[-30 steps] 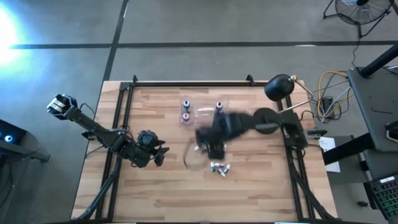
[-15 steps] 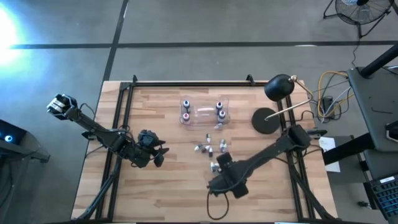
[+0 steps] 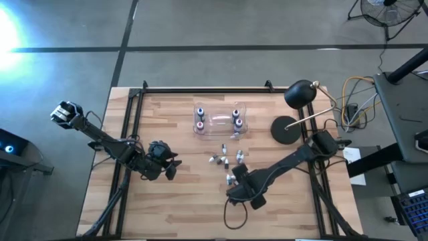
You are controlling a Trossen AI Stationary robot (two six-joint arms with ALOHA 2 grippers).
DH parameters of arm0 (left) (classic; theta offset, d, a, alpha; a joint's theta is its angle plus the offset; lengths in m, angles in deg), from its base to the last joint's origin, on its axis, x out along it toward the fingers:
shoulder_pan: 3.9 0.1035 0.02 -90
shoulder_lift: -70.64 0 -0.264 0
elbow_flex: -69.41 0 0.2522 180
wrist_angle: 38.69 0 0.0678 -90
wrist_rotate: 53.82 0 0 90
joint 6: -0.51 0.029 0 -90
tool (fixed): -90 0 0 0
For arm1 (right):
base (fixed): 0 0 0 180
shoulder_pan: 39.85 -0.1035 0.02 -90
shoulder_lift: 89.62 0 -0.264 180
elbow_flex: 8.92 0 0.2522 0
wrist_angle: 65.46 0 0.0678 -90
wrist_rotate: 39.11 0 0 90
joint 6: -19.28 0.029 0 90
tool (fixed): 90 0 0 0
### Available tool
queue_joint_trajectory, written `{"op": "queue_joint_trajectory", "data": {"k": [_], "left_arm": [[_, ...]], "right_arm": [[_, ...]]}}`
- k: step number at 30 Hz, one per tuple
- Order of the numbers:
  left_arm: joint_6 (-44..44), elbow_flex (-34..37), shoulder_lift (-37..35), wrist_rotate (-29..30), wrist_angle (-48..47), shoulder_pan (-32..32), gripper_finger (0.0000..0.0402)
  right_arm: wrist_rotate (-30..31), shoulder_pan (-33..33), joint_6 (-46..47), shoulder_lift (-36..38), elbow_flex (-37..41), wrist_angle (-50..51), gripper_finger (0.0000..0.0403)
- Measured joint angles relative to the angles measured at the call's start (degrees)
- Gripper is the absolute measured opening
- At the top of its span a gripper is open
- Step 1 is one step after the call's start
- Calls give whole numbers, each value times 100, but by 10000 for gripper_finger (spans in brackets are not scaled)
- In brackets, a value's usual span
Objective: Pick & Place food coloring
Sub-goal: Put the small red food coloring bottle into the transparent bin
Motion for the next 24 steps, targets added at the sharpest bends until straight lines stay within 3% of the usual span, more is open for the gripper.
{"op": "queue_joint_trajectory", "data": {"k": [18, 24], "left_arm": [[-260, 0, 0, 0, 0, 0, 184], [-262, 0, 0, 18, -4, 2, 184]], "right_arm": [[-396, 455, -174, 21, 532, -479, 187], [-374, 459, 532, 477, 489, -459, 187]]}}
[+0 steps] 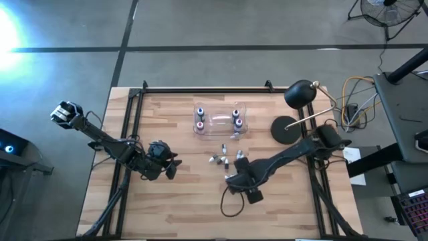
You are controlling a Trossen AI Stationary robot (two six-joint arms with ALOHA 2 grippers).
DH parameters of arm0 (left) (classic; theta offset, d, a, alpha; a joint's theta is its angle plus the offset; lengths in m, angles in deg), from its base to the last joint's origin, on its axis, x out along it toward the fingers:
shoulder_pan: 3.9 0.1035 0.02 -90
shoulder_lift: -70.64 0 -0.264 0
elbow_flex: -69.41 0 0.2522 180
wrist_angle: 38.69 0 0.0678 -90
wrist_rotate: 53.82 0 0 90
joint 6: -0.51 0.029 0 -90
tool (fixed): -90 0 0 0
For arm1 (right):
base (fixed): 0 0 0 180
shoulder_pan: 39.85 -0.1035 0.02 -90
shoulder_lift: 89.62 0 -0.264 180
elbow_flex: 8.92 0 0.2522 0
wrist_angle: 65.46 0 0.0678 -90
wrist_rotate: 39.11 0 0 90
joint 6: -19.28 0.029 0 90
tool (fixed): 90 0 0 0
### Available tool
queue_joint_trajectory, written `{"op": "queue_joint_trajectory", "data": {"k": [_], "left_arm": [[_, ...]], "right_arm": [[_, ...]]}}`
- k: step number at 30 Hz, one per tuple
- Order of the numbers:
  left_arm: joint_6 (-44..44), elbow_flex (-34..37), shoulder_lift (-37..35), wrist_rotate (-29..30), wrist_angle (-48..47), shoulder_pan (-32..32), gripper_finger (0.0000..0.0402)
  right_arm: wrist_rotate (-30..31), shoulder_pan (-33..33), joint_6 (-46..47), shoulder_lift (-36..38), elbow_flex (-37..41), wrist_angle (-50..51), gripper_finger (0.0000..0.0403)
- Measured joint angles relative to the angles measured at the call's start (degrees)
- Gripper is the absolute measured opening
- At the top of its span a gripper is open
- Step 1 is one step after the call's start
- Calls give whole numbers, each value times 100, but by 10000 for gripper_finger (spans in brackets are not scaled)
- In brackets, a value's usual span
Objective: Pick & Place food coloring
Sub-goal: Put the small red food coloring bottle into the transparent bin
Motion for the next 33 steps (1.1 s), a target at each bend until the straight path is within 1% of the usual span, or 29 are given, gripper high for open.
{"op": "queue_joint_trajectory", "data": {"k": [3, 5, 9, 14, 18, 22, 29, 33], "left_arm": [[19, 0, 0, 96, -1, 9, 184], [33, 0, 0, 173, -1, 17, 184], [154, 0, 0, 257, -10, 27, 184], [201, 0, 0, 258, 4, 31, 184], [201, 0, 0, 262, 1, 31, 184], [201, 0, 0, 283, 2, 31, 184], [205, 0, 0, 306, -6, 39, 184], [194, 0, 1, 309, 0, 42, 184]], "right_arm": [[20, 0, 402, 406, -4, -13, 187], [20, 0, 760, 665, 133, -16, 187], [-7, 0, 1913, 1049, 629, -12, 187], [-61, -67, 3712, 1183, 1158, -290, 187], [-121, -199, 4629, 1167, 1381, -838, 187], [-120, -275, 5015, 1041, 1556, -956, 187], [-83, -291, 5054, 721, 1719, -965, 187], [-71, -291, 5264, 626, 1704, -977, 185]]}}
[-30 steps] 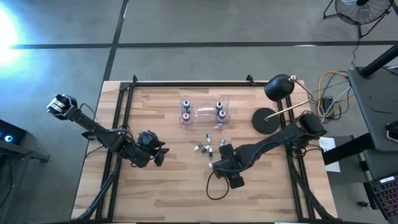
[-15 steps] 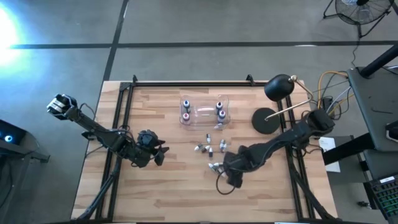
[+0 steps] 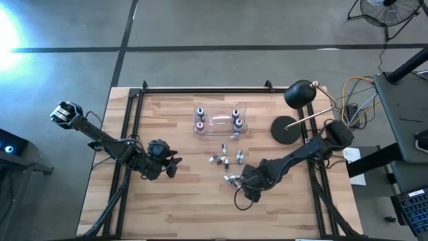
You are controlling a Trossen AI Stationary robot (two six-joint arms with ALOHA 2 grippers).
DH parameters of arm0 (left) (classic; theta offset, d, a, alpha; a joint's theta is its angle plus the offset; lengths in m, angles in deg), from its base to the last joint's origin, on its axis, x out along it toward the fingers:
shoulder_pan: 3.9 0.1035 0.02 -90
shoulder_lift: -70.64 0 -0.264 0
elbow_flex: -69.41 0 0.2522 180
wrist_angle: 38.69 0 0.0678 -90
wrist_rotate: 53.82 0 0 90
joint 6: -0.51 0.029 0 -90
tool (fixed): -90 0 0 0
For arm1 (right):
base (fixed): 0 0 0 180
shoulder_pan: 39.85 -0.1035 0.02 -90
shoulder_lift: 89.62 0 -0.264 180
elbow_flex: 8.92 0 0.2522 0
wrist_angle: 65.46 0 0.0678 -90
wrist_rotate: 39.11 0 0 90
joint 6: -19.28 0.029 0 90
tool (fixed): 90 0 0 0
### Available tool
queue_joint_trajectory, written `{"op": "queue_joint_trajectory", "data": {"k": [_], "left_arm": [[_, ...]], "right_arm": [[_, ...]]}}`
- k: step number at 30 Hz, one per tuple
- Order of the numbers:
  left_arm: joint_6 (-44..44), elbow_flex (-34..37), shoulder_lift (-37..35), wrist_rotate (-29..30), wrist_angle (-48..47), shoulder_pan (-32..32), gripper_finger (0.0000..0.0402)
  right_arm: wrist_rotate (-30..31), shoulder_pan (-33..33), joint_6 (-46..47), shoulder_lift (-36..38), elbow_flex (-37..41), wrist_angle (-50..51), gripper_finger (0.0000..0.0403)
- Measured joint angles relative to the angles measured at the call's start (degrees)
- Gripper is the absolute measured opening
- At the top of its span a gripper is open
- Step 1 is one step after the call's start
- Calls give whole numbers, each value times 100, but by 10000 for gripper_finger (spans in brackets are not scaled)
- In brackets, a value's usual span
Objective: Pick & Place food coloring
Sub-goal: Put the small red food coloring bottle into the transparent bin
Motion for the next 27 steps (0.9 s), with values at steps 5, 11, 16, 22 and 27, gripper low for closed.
{"op": "queue_joint_trajectory", "data": {"k": [5, 11, 16, 22, 27], "left_arm": [[-48, 0, -1, 1, 7, 10, 184], [-51, 3, -1, 38, 3, 20, 184], [-55, 4, -1, 139, 2, 22, 184], [-59, 14, -1, 193, 5, 22, 184], [-94, 85, -1, 300, 12, 24, 184]], "right_arm": [[187, -4, 233, -34, -110, 98, 149], [312, 16, 222, -45, -119, 25, 82], [259, 134, 225, -26, -299, 30, 50], [1447, 690, 143, 192, -1197, -8, 55], [2544, 1598, -645, 290, -2155, -28, 63]]}}
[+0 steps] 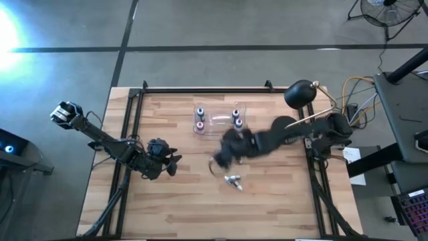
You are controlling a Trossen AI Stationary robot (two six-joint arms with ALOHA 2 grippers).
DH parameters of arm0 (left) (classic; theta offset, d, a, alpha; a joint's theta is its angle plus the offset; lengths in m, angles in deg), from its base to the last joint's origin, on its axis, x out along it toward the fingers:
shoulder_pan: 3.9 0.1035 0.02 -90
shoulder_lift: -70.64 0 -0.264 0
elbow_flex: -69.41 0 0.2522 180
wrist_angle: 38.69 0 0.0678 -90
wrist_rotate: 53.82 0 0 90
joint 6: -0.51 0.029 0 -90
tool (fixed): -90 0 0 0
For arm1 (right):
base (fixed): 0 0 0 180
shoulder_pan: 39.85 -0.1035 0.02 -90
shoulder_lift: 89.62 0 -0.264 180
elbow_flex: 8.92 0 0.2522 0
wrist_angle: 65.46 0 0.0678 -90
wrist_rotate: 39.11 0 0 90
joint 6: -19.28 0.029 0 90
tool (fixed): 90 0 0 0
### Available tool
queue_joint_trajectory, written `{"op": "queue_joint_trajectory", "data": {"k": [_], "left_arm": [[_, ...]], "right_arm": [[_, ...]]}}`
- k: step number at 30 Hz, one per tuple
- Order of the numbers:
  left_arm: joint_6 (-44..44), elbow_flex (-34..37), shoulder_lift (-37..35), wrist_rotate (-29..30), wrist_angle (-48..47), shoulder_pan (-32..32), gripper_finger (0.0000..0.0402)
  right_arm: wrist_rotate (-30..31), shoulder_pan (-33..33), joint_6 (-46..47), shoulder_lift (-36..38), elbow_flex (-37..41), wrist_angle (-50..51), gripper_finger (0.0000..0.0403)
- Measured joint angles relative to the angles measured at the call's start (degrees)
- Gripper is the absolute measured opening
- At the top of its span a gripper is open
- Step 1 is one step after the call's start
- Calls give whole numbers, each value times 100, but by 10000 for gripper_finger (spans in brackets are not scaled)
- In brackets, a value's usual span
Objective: Pick & Place food coloring
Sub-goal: Put the small red food coloring bottle into the transparent bin, then put the small green food coloring bottle into the transparent bin
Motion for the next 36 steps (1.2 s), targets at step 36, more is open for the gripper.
{"op": "queue_joint_trajectory", "data": {"k": [36], "left_arm": [[4427, -467, 1394, -1568, 2716, 1094, 184]], "right_arm": [[-1150, -1813, 947, 168, 174, 2893, 225]]}}
